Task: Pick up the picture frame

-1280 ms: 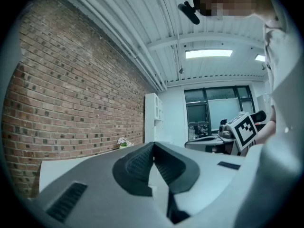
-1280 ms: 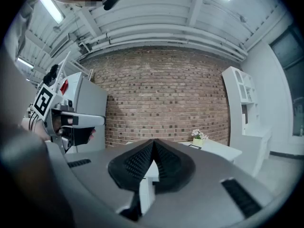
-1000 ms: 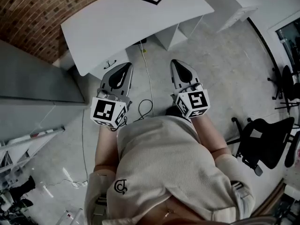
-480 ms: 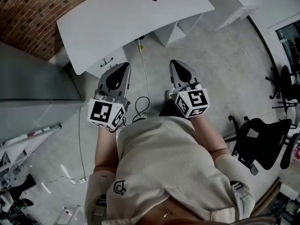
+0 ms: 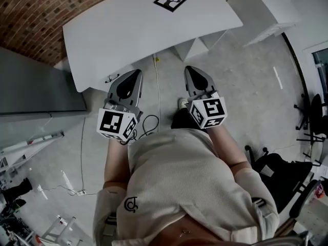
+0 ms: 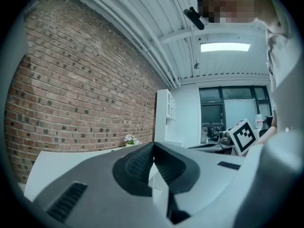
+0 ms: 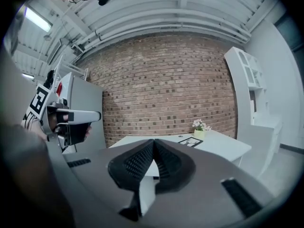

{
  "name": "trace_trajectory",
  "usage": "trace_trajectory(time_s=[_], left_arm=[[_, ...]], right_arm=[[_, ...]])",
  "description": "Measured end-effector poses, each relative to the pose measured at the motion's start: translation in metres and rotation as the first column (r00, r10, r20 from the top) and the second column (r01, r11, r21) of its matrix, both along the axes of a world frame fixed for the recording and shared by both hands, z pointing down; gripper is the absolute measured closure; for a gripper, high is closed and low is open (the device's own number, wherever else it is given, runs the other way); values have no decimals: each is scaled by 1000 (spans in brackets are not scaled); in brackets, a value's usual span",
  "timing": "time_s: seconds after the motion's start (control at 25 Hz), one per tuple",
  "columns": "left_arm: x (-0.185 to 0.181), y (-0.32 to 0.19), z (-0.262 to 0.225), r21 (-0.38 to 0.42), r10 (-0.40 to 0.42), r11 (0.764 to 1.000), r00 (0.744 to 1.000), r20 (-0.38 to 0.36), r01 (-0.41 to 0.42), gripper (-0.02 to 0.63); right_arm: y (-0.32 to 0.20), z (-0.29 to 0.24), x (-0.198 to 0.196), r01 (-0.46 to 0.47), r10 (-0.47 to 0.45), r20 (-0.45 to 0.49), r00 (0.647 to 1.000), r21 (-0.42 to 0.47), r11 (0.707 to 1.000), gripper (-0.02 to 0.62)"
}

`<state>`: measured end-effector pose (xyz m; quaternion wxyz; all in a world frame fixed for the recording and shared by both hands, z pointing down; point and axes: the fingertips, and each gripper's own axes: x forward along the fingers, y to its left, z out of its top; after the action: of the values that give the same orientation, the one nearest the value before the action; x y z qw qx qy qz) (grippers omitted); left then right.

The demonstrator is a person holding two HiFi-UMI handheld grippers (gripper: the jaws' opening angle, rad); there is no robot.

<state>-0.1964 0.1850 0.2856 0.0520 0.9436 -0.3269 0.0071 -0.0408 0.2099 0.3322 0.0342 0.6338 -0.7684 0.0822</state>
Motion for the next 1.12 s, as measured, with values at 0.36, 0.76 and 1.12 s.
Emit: trace_trajectory(time_s=[0.36,0.76,1.12], left_arm=[[100,-71,-4,-37,-121,992,990,-73,119,594],[166,-122,11,-40,-183,982,983,-27,182,594],[168,-202,31,-51,-198,979,980,1,197,594]], right_arm=[[-81,4,110,111,-112,-33,993,-38,993,588],[-148,25,183,134,-137,-28,990,-101,986,588],[-228,47,179,142,-147,-21,989,-150,978,589]])
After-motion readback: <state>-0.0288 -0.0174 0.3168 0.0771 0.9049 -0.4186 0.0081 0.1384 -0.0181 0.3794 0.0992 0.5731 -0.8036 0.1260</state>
